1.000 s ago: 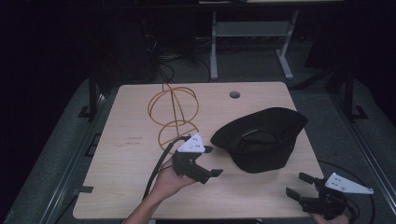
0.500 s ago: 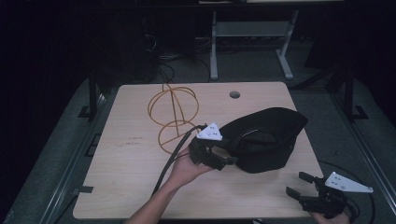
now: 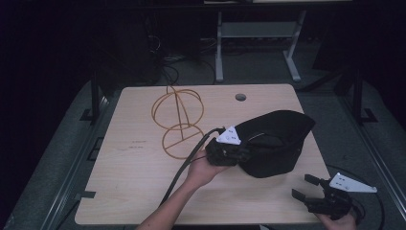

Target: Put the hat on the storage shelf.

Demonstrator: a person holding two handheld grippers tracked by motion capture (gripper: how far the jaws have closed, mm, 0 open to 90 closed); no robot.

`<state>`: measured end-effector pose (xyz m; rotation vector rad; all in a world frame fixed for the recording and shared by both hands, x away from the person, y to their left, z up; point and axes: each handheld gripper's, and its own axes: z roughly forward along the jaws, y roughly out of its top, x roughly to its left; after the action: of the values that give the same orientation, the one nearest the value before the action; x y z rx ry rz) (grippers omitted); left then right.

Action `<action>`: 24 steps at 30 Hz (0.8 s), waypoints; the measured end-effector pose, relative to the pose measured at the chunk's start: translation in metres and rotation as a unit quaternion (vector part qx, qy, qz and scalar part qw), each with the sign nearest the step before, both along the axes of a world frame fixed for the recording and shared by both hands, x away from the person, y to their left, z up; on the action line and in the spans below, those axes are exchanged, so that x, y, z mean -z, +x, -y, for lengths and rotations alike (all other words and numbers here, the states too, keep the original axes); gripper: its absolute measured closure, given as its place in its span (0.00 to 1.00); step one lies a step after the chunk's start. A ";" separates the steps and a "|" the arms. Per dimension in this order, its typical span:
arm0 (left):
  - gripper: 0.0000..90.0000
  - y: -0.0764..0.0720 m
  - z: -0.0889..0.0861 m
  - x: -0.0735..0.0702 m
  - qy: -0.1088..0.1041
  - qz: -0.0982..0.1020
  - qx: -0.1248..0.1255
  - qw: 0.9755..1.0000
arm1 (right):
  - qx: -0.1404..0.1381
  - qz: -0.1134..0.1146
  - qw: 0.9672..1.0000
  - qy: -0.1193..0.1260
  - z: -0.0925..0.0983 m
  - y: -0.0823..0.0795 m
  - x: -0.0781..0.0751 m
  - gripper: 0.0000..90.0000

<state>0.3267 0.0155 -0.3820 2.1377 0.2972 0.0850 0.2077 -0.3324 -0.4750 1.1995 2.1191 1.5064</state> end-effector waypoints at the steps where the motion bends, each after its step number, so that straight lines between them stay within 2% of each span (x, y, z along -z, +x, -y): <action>1: 0.91 0.000 0.000 -0.001 -0.001 -0.001 0.003 1.000 | 0.003 0.000 1.000 -0.001 0.000 0.001 0.000 0.16; 5: 0.95 0.000 -0.002 -0.003 -0.012 -0.005 0.008 1.000 | 0.008 0.002 1.000 -0.007 -0.002 0.005 -0.001 0.16; 7: 0.95 0.000 -0.004 -0.006 -0.025 -0.014 0.009 1.000 | 0.008 0.007 1.000 -0.009 -0.004 0.009 -0.001 0.17; 8: 0.96 -0.001 -0.006 -0.009 -0.039 -0.023 0.010 0.999 | 0.012 0.007 1.000 -0.009 -0.006 0.011 -0.002 0.17; 9: 0.96 -0.001 -0.006 -0.009 -0.039 -0.023 0.010 0.999 | 0.014 0.011 1.000 -0.008 -0.007 0.013 -0.003 0.17; 11: 0.96 -0.003 -0.010 -0.014 -0.058 -0.028 0.015 0.998 | 0.019 0.015 1.000 -0.010 -0.007 0.017 -0.004 0.17; 14: 0.96 -0.004 -0.012 -0.017 -0.066 -0.030 0.020 0.997 | 0.023 0.023 0.999 -0.003 -0.007 0.023 -0.006 0.17; 17: 0.96 -0.007 -0.013 -0.018 -0.071 -0.034 0.023 0.997 | 0.026 0.020 0.999 0.009 -0.005 0.028 -0.005 0.18; 20: 0.96 -0.008 -0.012 -0.019 -0.078 -0.040 0.030 0.996 | 0.020 0.017 0.999 0.032 -0.004 0.032 -0.005 0.23; 24: 0.96 -0.010 -0.011 -0.020 -0.090 -0.045 0.035 0.994 | 0.002 0.012 0.999 0.035 -0.007 0.038 -0.003 0.31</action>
<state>0.3167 0.0261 -0.3625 1.9739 0.2705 -0.0758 0.2452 -0.3252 -0.4721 1.2012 2.0638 1.5984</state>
